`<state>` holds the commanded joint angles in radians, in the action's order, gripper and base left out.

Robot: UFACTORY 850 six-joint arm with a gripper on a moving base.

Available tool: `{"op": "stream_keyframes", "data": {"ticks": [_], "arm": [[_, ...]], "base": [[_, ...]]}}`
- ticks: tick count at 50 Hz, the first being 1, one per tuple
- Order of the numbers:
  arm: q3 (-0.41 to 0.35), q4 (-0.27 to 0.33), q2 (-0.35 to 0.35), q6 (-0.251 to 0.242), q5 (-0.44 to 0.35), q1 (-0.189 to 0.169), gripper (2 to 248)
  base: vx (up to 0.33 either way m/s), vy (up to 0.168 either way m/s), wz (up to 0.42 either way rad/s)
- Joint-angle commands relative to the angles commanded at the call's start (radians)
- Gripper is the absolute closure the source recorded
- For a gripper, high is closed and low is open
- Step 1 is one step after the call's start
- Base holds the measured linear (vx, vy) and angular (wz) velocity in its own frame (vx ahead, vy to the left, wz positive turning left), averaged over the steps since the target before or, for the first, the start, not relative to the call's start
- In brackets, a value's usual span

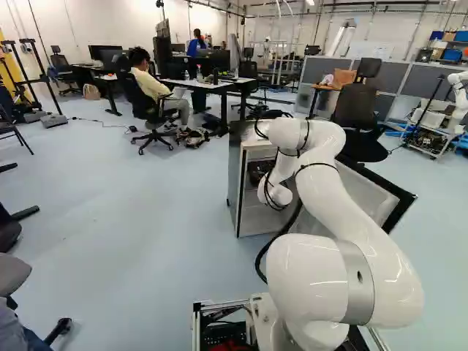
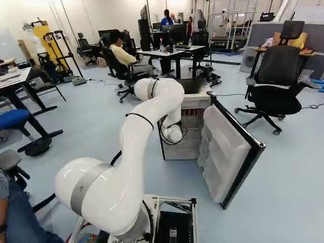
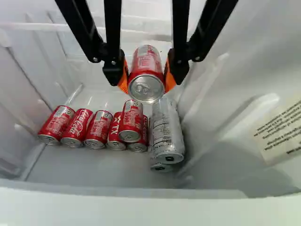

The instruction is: Grab a drink from the fridge

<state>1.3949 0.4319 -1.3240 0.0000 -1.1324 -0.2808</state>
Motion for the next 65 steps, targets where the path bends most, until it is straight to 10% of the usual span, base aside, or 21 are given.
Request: {"op": "stream_keyframes", "data": {"ticks": [65], "arm": [[-0.148,0.000,0.098,0.000,0.000,-0.030,154]], "base": [[0.000,0.000,0.000]]}}
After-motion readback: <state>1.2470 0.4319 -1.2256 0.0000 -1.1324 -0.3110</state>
